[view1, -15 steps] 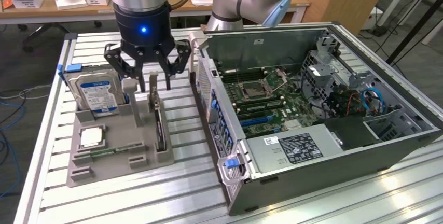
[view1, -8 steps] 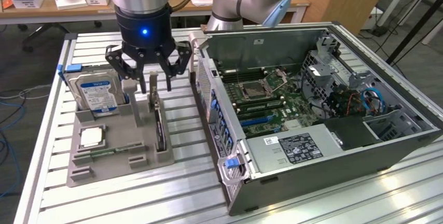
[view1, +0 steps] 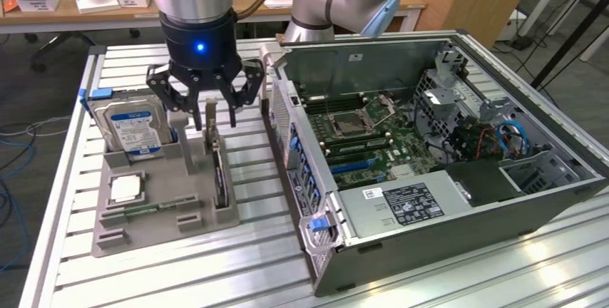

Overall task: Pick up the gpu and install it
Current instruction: 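Pick up the gpu and move the gpu toward the slot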

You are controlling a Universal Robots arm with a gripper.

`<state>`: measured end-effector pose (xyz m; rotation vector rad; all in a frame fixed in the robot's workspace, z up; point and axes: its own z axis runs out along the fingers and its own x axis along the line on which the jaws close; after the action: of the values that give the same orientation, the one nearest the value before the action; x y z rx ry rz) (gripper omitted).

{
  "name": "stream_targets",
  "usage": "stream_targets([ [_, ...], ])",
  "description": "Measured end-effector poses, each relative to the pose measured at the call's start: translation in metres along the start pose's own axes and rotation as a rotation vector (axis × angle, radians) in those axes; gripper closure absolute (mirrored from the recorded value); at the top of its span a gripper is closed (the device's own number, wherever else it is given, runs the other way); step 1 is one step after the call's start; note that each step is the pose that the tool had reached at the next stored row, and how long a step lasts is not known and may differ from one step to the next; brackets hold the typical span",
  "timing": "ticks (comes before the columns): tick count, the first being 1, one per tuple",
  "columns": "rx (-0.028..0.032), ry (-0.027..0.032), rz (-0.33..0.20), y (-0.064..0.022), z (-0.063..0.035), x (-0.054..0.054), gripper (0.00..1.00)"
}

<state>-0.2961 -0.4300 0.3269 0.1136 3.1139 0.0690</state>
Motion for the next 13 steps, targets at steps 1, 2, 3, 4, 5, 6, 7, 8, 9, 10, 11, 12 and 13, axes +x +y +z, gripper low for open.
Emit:
stream_targets([
  [1, 0.0000, 0.0000, 0.000, 0.0000, 0.0005, 0.0000, 0.47],
  [2, 0.0000, 0.0000, 0.000, 0.0000, 0.0010, -0.0001, 0.47],
  [3, 0.0001, 0.0000, 0.000, -0.0001, 0.0015, -0.0001, 0.47],
  [4, 0.0001, 0.0000, 0.000, -0.0001, 0.0020, -0.0001, 0.47],
  [5, 0.0000, 0.0000, 0.000, -0.0001, 0.0025, -0.0001, 0.47],
  [6, 0.0000, -0.0001, 0.000, -0.0001, 0.0030, -0.0002, 0.47],
  [7, 0.0000, 0.0000, 0.000, -0.0001, 0.0035, -0.0002, 0.47],
  [8, 0.0001, 0.0000, 0.000, -0.0002, 0.0039, -0.0002, 0.47],
  [9, 0.0001, 0.0000, 0.000, -0.0002, 0.0044, -0.0002, 0.47],
  [10, 0.0000, 0.0000, 0.000, -0.0002, 0.0049, -0.0003, 0.47],
  [11, 0.0000, -0.0001, 0.000, -0.0002, 0.0054, -0.0003, 0.47],
  [12, 0.0001, 0.0000, 0.000, -0.0002, 0.0058, -0.0003, 0.47],
  [13, 0.0000, 0.0000, 0.000, -0.0003, 0.0063, -0.0003, 0.47],
])
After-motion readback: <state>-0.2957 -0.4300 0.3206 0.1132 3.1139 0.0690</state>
